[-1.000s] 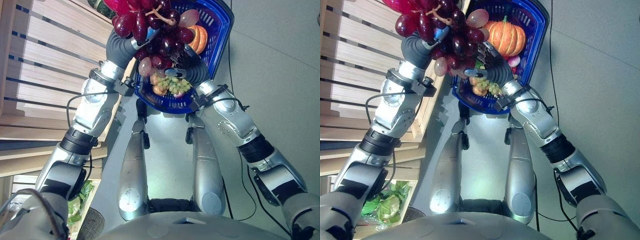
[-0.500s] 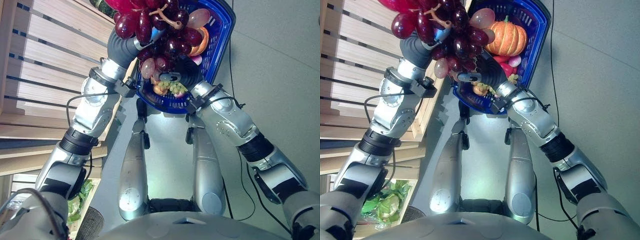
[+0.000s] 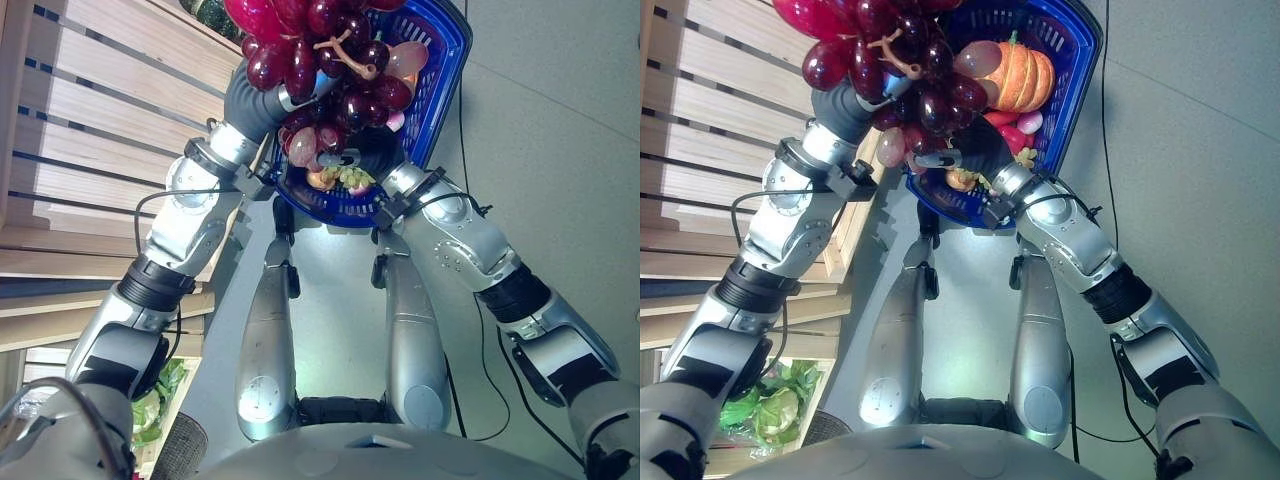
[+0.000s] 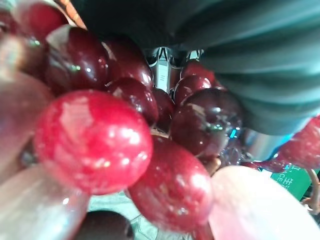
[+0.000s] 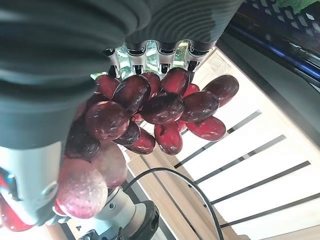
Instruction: Pick up fruits and vegetables into the basket
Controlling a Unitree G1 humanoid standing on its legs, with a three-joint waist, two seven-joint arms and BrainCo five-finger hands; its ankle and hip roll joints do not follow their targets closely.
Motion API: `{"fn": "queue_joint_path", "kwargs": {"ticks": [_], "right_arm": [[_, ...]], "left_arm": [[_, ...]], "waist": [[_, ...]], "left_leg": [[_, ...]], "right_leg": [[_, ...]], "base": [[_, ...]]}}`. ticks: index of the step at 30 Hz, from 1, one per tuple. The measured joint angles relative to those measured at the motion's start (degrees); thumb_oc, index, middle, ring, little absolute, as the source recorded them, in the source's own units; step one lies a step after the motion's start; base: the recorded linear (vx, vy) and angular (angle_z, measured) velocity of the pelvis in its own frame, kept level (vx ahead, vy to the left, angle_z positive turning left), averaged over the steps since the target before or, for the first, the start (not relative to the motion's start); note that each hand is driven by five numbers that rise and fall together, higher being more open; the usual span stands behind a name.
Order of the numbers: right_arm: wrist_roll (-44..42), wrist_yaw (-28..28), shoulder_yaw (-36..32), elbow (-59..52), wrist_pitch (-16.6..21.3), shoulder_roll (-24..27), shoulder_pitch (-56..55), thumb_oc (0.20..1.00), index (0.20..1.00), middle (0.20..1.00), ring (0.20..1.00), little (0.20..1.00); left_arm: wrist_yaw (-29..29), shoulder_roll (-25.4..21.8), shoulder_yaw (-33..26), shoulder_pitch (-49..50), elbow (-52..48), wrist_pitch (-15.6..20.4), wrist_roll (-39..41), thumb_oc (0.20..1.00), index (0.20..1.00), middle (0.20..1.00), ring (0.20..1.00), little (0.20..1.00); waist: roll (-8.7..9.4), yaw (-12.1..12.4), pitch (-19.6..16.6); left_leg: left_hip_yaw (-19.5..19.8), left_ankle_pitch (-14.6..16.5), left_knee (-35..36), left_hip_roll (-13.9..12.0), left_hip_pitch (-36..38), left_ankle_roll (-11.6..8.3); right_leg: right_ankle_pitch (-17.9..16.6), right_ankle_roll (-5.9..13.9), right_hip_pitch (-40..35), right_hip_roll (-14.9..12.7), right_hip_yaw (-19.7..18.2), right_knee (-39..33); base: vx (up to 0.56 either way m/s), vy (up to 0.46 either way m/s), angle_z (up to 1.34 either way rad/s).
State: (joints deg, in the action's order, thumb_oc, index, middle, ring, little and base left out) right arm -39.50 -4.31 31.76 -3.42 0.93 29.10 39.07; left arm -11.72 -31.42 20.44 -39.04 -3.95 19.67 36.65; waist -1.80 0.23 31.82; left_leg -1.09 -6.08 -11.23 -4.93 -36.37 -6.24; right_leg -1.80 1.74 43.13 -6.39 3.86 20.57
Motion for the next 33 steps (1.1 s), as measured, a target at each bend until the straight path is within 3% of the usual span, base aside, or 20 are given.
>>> {"fn": "queue_joint_path", "kwargs": {"ticks": [1, 2, 16, 18, 19, 27, 33], "right_arm": [[-0.02, 0.0, 0.05, -0.1, 0.01, 0.2, 0.0, 0.36, 0.36, 0.36, 0.36, 0.36], [-0.02, 0.01, 0.09, -0.1, 0.01, 0.45, 0.0, 0.2, 0.2, 0.2, 0.2, 0.2], [-2.16, -0.02, 0.51, -0.13, 0.43, 1.3, 0.23, 0.2, 0.2, 0.2, 0.2, 0.2], [-2.17, -0.01, 0.51, -0.13, 0.43, 1.3, 0.31, 0.2, 0.2, 0.2, 0.2, 0.2], [-2.17, 0.01, 0.51, -0.12, 0.43, 1.28, 0.33, 0.2, 0.2, 0.2, 0.2, 0.2], [-2.14, 0.05, 0.5, -0.12, 0.42, 1.02, 0.6, 0.2, 0.2, 0.2, 0.2, 0.2], [-2.09, 0.11, 0.49, -0.1, 0.38, 0.99, 0.59, 0.2, 0.2, 0.2, 0.2, 0.2]], "left_arm": [[0.04, -0.23, -0.02, 0.0, 0.0, -0.15, 0.24, 0.2, 0.2, 0.2, 0.2, 0.2], [0.04, -0.55, -0.02, -0.01, 0.0, -0.39, 0.56, 0.2, 0.2, 0.2, 0.2, 0.2], [1.22, -1.11, 0.05, -0.29, 0.0, -0.79, 1.67, 0.219, 0.219, 0.219, 0.219, 0.219], [2.07, -1.03, 0.07, -0.29, 0.0, -0.72, 1.66, 0.539, 0.539, 0.539, 0.539, 0.539], [2.67, -0.91, 0.08, -0.29, 0.0, -0.69, 1.67, 1.0, 1.0, 1.0, 1.0, 1.0], [8.99, -0.43, 0.08, -0.27, -0.02, 0.68, 1.39, 1.0, 1.0, 1.0, 1.0, 1.0], [18.4, 1.54, -0.14, -0.04, -0.02, 0.69, -0.89, 1.0, 1.0, 1.0, 1.0, 1.0]], "waist": [[0.0, 0.0, 0.0], [0.0, 0.02, 0.0], [0.01, 0.74, 0.0], [0.01, 0.76, 0.0], [0.01, 0.75, 0.0], [0.01, 1.04, 0.0], [0.01, 1.2, 0.0]], "left_leg": [[0.0, 0.0, 0.05, 0.0, 0.0, 0.0], [0.0, -0.01, 0.08, 0.0, 0.0, 0.0], [0.32, -0.29, 0.63, 0.01, 0.63, -0.01], [0.39, -0.29, 0.64, 0.01, 0.63, -0.01], [0.47, -0.29, 0.64, 0.0, 0.64, -0.01], [1.03, -0.33, 0.64, 0.02, 0.63, -0.05], [1.26, -0.37, 0.76, 0.15, 0.6, -0.06]], "right_leg": [[0.0, 0.0, 0.0, 0.0, 0.01, -0.04], [0.0, 0.0, -0.01, 0.0, 0.02, -0.08], [-0.02, -0.01, -0.77, -0.01, 0.35, -0.47], [-0.02, -0.01, -0.85, -0.01, 0.41, -0.52], [-0.02, -0.01, -0.91, -0.01, 0.49, -0.56], [-0.01, 0.0, -1.2, -0.09, 1.05, -0.62], [0.01, 0.0, -1.3, -0.23, 1.31, -0.72]], "base": [[0.0, 0.0, 0.0], [0.0, 0.0, 0.0], [0.0, 0.0, 0.0], [0.0, 0.0, 0.0], [0.0, 0.0, 0.0], [0.0, -0.002, 0.01], [0.0, -0.004, 0.01]]}}
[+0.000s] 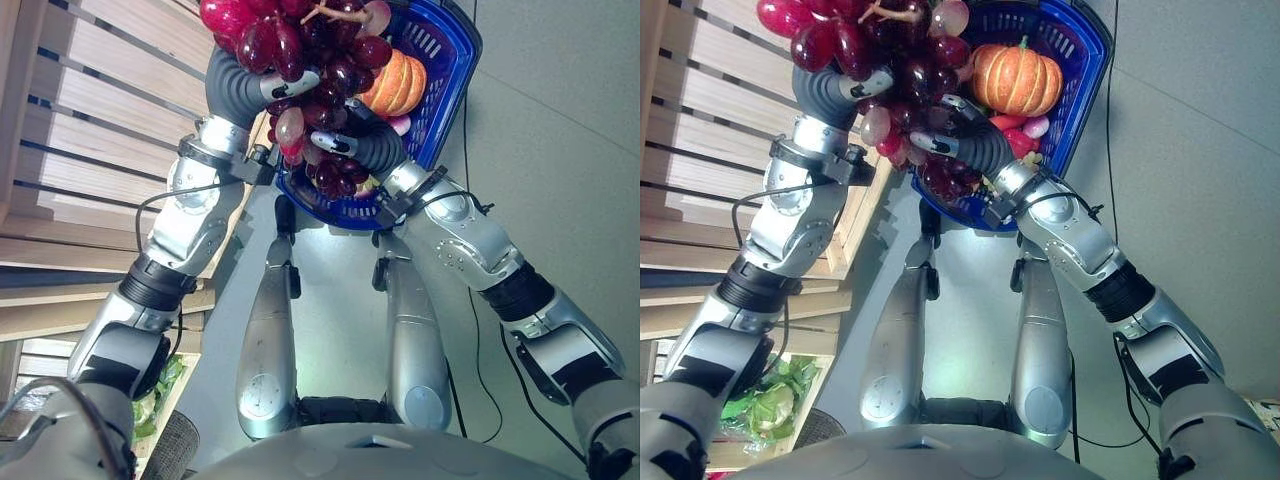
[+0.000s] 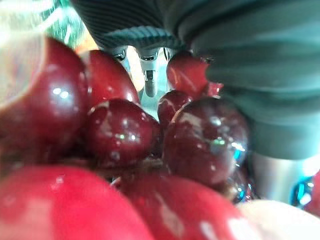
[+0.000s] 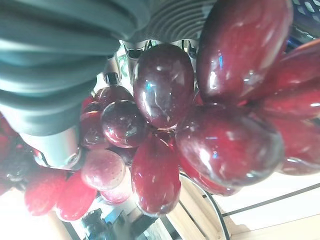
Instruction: Pick up fruits and vegetables into the basket
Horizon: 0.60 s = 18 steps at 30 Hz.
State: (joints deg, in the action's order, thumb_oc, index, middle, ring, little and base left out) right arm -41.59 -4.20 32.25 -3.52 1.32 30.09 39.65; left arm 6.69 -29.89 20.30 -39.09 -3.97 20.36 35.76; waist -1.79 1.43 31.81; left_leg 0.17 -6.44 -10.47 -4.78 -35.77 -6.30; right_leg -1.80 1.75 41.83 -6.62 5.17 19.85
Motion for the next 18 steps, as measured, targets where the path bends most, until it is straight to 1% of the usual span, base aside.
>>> {"fn": "queue_joint_path", "kwargs": {"ticks": [1, 4, 6, 7, 9, 15, 18], "right_arm": [[0.02, 0.02, 0.0, 0.0, -0.05, -0.05, 0.0, 0.2, 0.2, 0.2, 0.2, 0.2], [0.12, 0.02, 0.0, 0.0, -0.17, -0.12, -0.04, 0.2, 0.2, 0.2, 0.2, 0.2], [0.15, 0.02, 0.0, 0.0, -0.28, -0.17, -0.08, 0.2, 0.2, 0.2, 0.2, 0.2], [0.26, 0.02, 0.01, 0.0, -0.38, -0.31, -0.26, 0.2, 0.2, 0.2, 0.2, 0.2], [0.27, 0.02, 0.0, 0.01, -0.38, -0.37, -0.41, 0.2, 0.2, 0.2, 0.2, 0.2], [0.55, 0.02, 0.02, 0.01, -0.39, -0.51, -0.41, 0.2, 0.2, 0.2, 0.2, 0.2], [0.58, 0.02, 0.01, 0.02, -0.39, -0.6, -0.42, 0.2, 0.2, 0.2, 0.2, 0.2]], "left_arm": [[1.89, 0.55, -0.14, 0.0, 0.0, -0.17, -0.15, 1.0, 1.0, 1.0, 1.0, 1.0], [5.06, 1.55, -0.81, 0.23, 0.0, -0.71, -1.87, 1.0, 1.0, 1.0, 1.0, 1.0], [5.57, 1.7, -1.07, 0.25, 0.0, -1.37, -2.15, 1.0, 1.0, 1.0, 1.0, 1.0], [6.76, 2.21, -1.41, 0.35, 0.0, -2.56, -2.2, 1.0, 1.0, 1.0, 1.0, 1.0], [7.17, 2.38, -1.69, 0.53, 0.0, -3.11, -2.2, 1.0, 1.0, 1.0, 1.0, 1.0], [9.48, 2.49, -2.27, 0.67, 0.04, -6.68, -2.71, 1.0, 1.0, 1.0, 1.0, 1.0], [10.88, 2.49, -2.39, 0.86, 0.23, -6.78, -2.71, 1.0, 1.0, 1.0, 1.0, 1.0]], "waist": [[0.0, 0.0, 0.0], [0.0, 0.01, 0.0], [0.0, 0.04, 0.0], [0.0, 0.05, 0.0], [0.0, 0.05, 0.0], [0.0, 0.05, 0.0], [0.0, 0.06, 0.0]], "left_leg": [[0.02, 0.0, 0.01, 0.02, -0.02, 0.0], [0.07, -0.01, 0.11, 0.03, -0.07, 0.01], [0.07, -0.01, 0.12, 0.03, -0.08, 0.02], [0.09, -0.01, 0.17, 0.03, -0.08, 0.02], [0.1, -0.03, 0.27, 0.04, -0.08, 0.04], [0.1, -0.14, 0.28, 0.1, -0.06, 0.11], [0.11, -0.21, 0.27, 0.21, -0.02, 0.16]], "right_leg": [[0.0, 0.0, 0.0, -0.02, 0.03, -0.01], [0.0, 0.0, 0.0, -0.04, 0.14, -0.17], [0.0, 0.01, 0.0, -0.05, 0.15, -0.19], [0.0, 0.01, -0.04, -0.05, 0.19, -0.29], [-0.01, 0.01, -0.05, -0.06, 0.23, -0.37], [-0.01, 0.01, -0.1, -0.14, 0.27, -0.37], [-0.01, 0.01, -0.1, -0.25, 0.28, -0.27]], "base": [[0.0, 0.0, 0.0], [0.0, 0.0, 0.0], [0.0, 0.0, 0.0], [0.0, 0.0, 0.0], [0.0, 0.0, 0.0], [0.0, 0.0, 0.0], [0.0, 0.0, 0.0]]}}
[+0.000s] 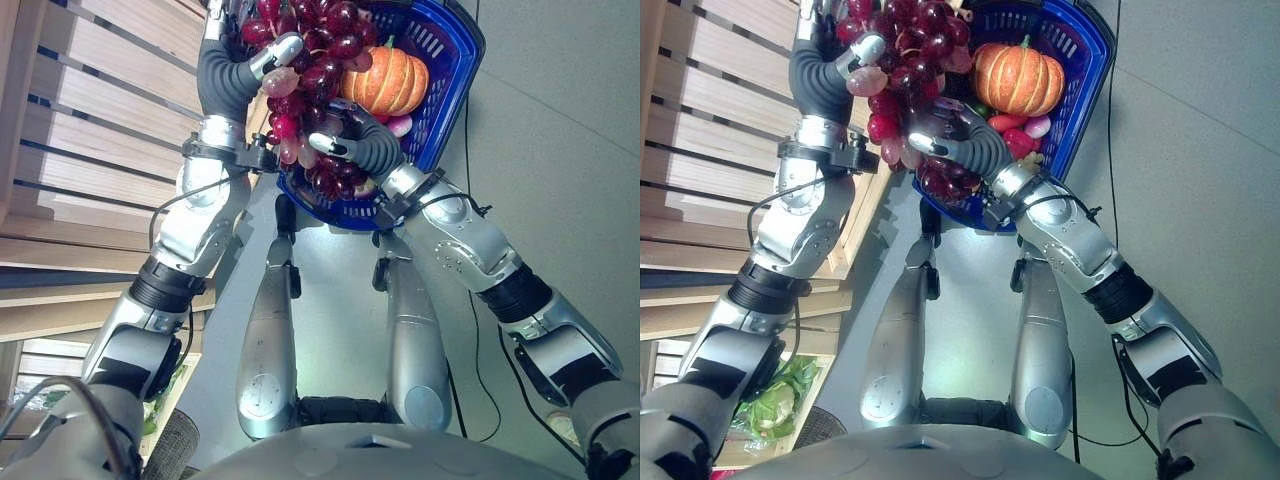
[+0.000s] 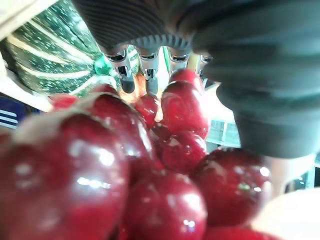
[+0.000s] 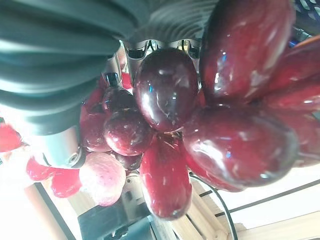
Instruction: Pick up fruits and vegetables into the basket
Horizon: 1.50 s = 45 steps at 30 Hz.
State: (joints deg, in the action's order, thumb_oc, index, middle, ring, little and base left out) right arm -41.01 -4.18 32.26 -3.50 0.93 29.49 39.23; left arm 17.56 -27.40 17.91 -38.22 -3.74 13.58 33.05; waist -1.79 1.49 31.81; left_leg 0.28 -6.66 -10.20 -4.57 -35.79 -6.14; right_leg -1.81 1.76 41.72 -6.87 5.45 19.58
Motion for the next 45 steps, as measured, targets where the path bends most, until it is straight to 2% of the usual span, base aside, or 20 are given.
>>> {"fn": "queue_joint_path", "kwargs": {"ticks": [20, 27, 35, 45], "right_arm": [[0.02, 0.01, -0.07, 0.12, 0.0, -1.49, 0.01, 0.2, 0.2, 0.2, 0.2, 0.2], [0.02, 0.01, -0.19, 0.12, 0.0, -1.62, 0.02, 0.2, 0.2, 0.2, 0.2, 0.2], [0.09, 0.49, -1.31, 1.02, 0.15, -2.16, 0.04, 0.2, 0.2, 0.2, 0.2, 0.2], [0.57, 2.22, -4.31, 3.36, 3.13, -2.81, -0.26, 0.2, 0.2, 0.2, 0.2, 0.2]], "left_arm": [[7.25, 0.24, -3.27, 0.15, 0.47, 0.57, -1.27, 1.0, 1.0, 1.0, 1.0, 1.0], [9.64, 1.23, -5.15, 0.22, 1.64, 2.94, -1.71, 1.0, 1.0, 1.0, 1.0, 1.0], [11.42, 1.93, -5.35, 0.2, 2.95, 3.39, -1.72, 1.0, 1.0, 1.0, 1.0, 1.0], [17.91, 1.86, -7.66, 0.07, 11.42, 4.09, -12.09, 1.0, 1.0, 1.0, 1.0, 1.0]], "waist": [[0.0, 0.09, 0.0], [-0.01, 0.08, 0.0], [-0.01, 0.04, -0.01], [-0.01, -0.07, -0.01]], "left_leg": [[0.11, -0.26, -0.17, 0.43, 0.08, 0.23], [0.1, -0.26, -0.33, 0.43, 0.09, 0.22], [0.08, -0.26, -0.33, 0.43, 0.1, 0.22], [0.03, -0.26, -0.34, 0.44, 0.13, 0.22]], "right_leg": [[0.0, 0.06, 0.0, -0.44, 0.0, 0.49], [0.0, 0.05, 0.0, -0.44, -0.03, 0.61], [0.0, 0.05, 0.0, -0.44, -0.05, 0.6], [-0.01, 0.05, -0.01, -0.44, -0.09, 0.62]], "base": [[0.0, 0.0, 0.0], [0.0, 0.0, 0.0], [0.0, 0.0, 0.0], [0.0, 0.0, 0.0]]}}
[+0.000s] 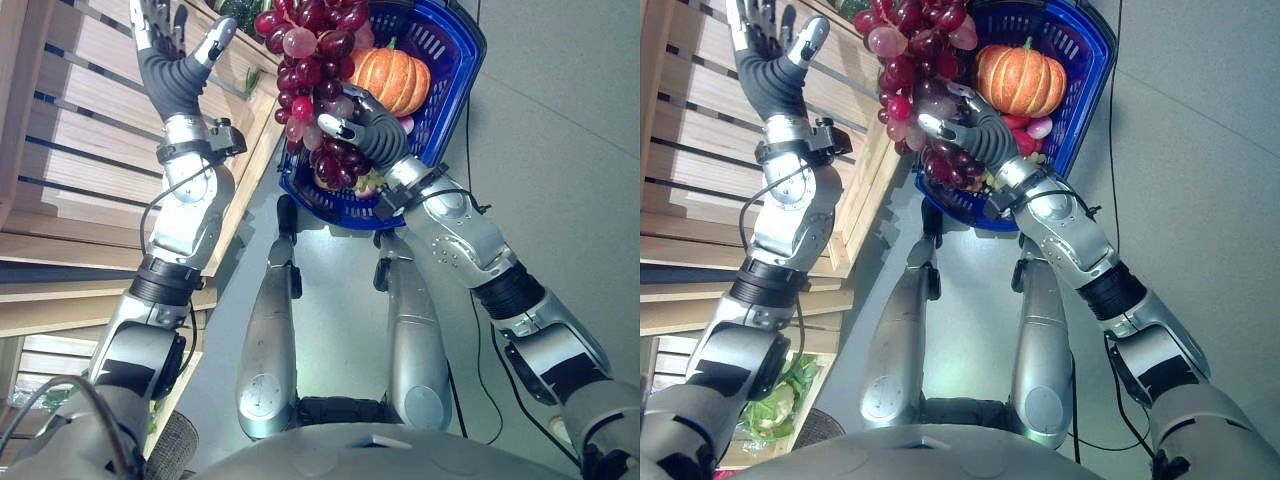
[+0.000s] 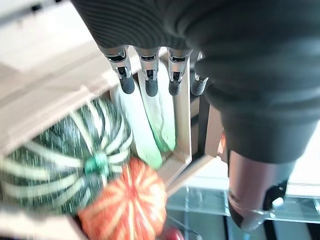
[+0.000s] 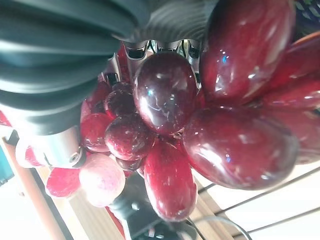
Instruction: Pick up fruits and vegetables into the basket
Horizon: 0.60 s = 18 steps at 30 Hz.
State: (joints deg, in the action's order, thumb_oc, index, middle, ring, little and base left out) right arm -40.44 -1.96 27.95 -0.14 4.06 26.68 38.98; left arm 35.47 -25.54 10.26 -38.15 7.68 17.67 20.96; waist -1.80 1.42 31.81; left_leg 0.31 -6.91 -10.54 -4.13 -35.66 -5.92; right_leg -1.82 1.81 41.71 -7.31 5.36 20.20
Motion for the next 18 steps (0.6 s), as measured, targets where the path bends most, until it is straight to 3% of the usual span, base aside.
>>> {"fn": "queue_joint_path", "kwargs": {"ticks": [18], "right_arm": [[-0.21, 6.02, -5.21, 9.35, 8.59, -1.05, -3.61, 0.2, 0.2, 0.2, 0.2, 0.2]], "left_arm": [[4.26, -0.14, -0.03, 4.43, 18.55, 0.06, -6.59, 1.0, 1.0, 1.0, 1.0, 1.0]], "waist": [[0.03, -0.48, 0.0]], "left_leg": [[-0.08, 0.04, 0.05, 0.0, 0.0, -0.01]], "right_leg": [[0.05, 0.09, -0.02, 0.03, -0.06, -0.23]], "base": [[0.0, 0.0, 0.0]]}}
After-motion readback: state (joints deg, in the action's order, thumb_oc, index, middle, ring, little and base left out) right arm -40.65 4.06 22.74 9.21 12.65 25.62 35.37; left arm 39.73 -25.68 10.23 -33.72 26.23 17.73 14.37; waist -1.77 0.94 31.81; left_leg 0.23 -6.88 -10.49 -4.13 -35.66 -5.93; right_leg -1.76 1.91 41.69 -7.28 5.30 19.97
